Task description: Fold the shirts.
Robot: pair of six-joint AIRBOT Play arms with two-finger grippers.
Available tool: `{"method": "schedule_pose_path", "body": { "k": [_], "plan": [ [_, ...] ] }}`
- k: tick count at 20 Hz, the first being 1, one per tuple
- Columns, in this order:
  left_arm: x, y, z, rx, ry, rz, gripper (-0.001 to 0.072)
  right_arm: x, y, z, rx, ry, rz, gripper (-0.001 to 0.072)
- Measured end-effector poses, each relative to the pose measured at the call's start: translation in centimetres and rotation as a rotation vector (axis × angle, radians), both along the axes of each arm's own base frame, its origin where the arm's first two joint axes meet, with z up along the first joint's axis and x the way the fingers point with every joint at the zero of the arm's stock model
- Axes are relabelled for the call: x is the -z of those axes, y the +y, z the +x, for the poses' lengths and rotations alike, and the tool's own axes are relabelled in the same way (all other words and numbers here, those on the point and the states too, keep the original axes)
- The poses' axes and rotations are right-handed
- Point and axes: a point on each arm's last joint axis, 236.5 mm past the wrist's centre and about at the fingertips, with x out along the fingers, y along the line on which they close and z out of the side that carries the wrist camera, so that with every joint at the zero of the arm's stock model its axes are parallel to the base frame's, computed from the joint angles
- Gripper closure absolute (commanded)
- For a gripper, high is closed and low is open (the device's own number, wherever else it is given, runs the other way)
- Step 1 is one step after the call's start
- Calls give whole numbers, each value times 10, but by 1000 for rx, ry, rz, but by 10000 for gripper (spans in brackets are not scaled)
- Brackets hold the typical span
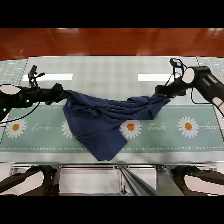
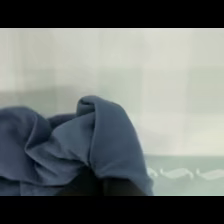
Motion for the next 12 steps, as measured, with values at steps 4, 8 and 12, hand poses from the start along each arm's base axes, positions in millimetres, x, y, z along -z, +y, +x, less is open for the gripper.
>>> {"method": "schedule_pose_path", "body": {
  "k": [4, 8, 12],
  "plan": [
    [10, -4, 2, -4, 34, -25, 687, -21, -12, 21, 67, -21, 47, 301],
    [12, -9, -3, 17, 57, -44, 687, -68, -57, 10, 136, -55, 62, 303],
    [13, -12, -6, 27, 69, -54, 687, -72, -104, -47, 258, -55, 72, 303]
  ]
}}
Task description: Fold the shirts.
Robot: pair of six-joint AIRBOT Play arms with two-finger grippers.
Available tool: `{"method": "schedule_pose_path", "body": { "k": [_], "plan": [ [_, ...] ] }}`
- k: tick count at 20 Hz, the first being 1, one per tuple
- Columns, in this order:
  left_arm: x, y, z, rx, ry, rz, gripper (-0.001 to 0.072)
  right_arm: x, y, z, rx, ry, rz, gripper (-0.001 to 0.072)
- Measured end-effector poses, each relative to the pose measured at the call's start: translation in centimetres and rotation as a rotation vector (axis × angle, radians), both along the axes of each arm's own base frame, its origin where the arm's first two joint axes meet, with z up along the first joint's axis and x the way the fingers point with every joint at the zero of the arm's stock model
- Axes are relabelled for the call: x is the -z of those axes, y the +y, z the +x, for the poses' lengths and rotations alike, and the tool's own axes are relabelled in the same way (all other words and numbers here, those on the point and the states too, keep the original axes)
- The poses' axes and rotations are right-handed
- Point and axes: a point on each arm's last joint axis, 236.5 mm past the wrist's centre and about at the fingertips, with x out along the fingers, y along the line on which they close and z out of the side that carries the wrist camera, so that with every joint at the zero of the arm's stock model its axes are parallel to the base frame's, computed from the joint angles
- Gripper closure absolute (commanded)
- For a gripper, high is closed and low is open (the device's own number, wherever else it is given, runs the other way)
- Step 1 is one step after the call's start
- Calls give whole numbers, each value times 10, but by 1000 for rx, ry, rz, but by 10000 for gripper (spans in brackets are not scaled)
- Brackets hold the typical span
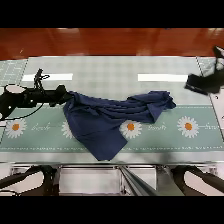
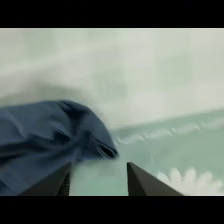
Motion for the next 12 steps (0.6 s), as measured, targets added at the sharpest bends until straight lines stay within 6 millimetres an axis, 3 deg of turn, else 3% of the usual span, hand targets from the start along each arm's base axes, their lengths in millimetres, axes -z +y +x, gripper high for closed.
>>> {"method": "schedule_pose_path", "body": {
  "k": [2, 5, 8, 12],
  "plan": [
    [0, 0, -1, 3, 3, -2, 687, 26, 1, -37, 37, 35, 59, 303],
    [0, -1, -1, 4, 4, -3, 687, 73, 24, -78, 61, 87, 182, 303],
    [0, -1, -1, 4, 4, -3, 687, 101, 51, -89, 70, 94, 301, 303],
    [0, -1, -1, 3, 4, -2, 687, 124, 89, -81, 72, 104, 455, 303]
  ]
}}
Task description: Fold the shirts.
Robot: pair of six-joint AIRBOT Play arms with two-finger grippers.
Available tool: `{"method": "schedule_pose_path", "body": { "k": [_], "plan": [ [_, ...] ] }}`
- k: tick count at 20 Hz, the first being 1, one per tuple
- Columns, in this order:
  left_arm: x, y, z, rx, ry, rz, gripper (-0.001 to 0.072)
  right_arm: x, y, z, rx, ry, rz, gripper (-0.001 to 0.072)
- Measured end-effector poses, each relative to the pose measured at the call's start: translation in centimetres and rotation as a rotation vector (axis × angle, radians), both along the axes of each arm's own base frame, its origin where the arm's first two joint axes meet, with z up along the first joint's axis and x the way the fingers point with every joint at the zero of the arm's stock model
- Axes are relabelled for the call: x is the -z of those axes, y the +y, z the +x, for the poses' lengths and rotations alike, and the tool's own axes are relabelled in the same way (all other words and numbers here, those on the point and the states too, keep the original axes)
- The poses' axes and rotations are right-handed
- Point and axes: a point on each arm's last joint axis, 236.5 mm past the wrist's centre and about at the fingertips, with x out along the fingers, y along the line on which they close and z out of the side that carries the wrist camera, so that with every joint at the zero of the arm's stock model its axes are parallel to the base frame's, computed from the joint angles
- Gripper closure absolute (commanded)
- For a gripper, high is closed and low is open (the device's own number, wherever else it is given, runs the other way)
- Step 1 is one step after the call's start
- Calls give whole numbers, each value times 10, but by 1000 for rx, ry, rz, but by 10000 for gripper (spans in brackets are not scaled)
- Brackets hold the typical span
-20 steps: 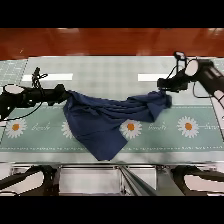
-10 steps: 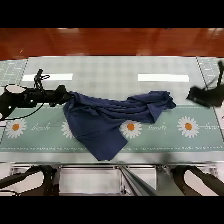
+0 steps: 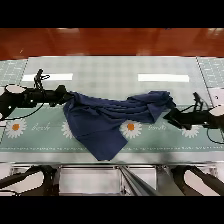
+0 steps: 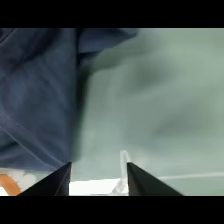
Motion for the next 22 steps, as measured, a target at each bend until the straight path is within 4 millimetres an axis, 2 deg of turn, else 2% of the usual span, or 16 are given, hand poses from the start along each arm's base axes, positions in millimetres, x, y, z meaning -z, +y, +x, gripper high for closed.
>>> {"method": "schedule_pose_path", "body": {
  "k": [4, 5, 7, 9, 11, 13, 14, 15, 17, 18, 19, 21, 22],
  "plan": [
    [0, 0, 0, -2, -1, 1, 687, 11, 34, 17, 9, -5, 130, 310],
    [0, 0, 1, -2, -2, 1, 687, 12, 40, 23, 6, -8, 144, 361],
    [0, 1, 1, -3, -2, 2, 687, 15, 47, 33, -21, -22, 136, 692],
    [-1, 1, 2, -5, -5, 3, 687, 8, 54, 51, -53, -65, 126, 687],
    [-11, 4, 8, -6, -29, 2, 687, -17, 64, 72, -106, -128, 141, 688],
    [-45, 12, 27, -7, -111, 5, 687, -68, 68, 104, -174, -248, 130, 688],
    [-74, 17, 40, -6, -180, 11, 688, -105, 67, 121, -210, -327, 102, 688],
    [-107, 20, 51, 0, -255, 19, 687, -149, 64, 139, -238, -419, 62, 688],
    [-192, 30, 70, 8, -453, 54, 687, -246, 54, 161, -272, -609, -42, 688],
    [-243, 33, 72, 19, -568, 81, 688, -298, 50, 164, -278, -709, -95, 688],
    [-293, 34, 69, 29, -681, 109, 687, -352, 46, 159, -286, -809, -153, 688],
    [-378, 32, 47, 53, -874, 164, 688, -441, 40, 133, -280, -980, -255, 688],
    [-420, 29, 28, 59, -976, 194, 688, -481, 38, 113, -272, -1066, -305, 688]
  ]
}}
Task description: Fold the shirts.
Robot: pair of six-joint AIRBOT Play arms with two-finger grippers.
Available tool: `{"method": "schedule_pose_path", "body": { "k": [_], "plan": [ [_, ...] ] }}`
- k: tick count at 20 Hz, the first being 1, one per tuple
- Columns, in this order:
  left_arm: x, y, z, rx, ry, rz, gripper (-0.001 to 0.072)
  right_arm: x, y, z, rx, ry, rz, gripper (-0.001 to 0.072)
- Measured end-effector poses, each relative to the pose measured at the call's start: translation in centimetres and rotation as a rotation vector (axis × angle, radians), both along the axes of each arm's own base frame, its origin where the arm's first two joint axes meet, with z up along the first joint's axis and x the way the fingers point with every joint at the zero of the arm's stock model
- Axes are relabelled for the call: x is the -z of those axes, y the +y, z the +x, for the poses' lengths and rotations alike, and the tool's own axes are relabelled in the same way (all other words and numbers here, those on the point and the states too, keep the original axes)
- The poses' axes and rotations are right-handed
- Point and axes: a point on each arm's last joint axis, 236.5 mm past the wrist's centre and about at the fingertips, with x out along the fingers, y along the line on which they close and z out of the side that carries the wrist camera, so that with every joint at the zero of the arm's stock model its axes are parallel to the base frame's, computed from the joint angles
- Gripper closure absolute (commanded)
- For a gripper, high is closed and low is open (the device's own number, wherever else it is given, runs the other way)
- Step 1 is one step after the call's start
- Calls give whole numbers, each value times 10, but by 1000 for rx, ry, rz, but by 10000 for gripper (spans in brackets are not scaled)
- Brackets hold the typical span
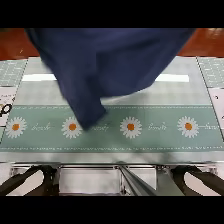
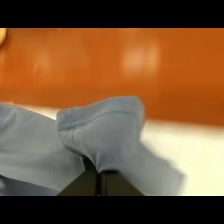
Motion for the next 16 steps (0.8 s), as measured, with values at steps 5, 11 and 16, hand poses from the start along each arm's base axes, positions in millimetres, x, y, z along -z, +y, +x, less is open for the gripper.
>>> {"method": "schedule_pose_path", "body": {
  "k": [5, 11, 16],
  "plan": [
    [-125, -12, -116, -76, -352, 169, 687, -112, -12, -119, 103, -305, -104, 688],
    [-171, -9, -244, -267, -559, 314, 687, -135, -34, -220, 239, -403, -181, 688],
    [-147, -6, -270, -303, -489, 315, 687, -100, -31, -231, 222, -279, -188, 688]
  ]
}}
